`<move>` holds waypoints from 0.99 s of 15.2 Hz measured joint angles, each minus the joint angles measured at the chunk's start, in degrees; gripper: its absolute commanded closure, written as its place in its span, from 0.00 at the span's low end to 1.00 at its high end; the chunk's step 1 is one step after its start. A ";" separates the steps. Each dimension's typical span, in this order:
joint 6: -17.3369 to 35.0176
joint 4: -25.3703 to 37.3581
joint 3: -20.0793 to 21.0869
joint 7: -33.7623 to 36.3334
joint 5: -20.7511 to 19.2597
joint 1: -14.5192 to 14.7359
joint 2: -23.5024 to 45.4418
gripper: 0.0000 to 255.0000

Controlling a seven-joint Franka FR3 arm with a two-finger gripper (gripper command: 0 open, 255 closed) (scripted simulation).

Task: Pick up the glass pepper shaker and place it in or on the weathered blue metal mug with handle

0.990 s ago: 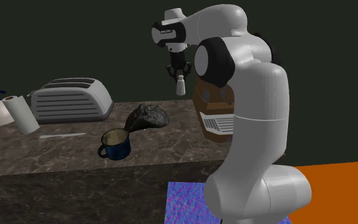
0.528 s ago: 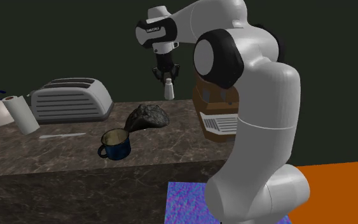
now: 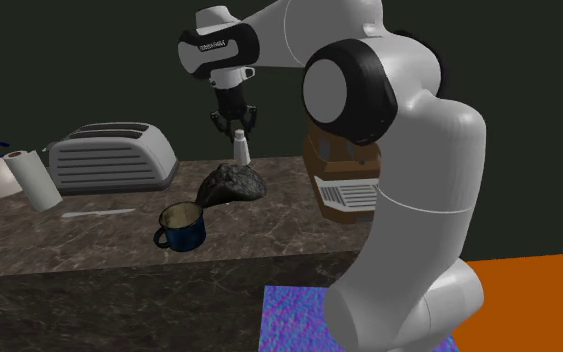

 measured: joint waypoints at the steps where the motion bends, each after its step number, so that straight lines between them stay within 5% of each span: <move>1: -0.41 -0.18 0.54 1.16 0.12 0.68 -0.45 1.00; 15: -4.48 2.37 8.13 18.80 -0.67 11.26 0.76 1.00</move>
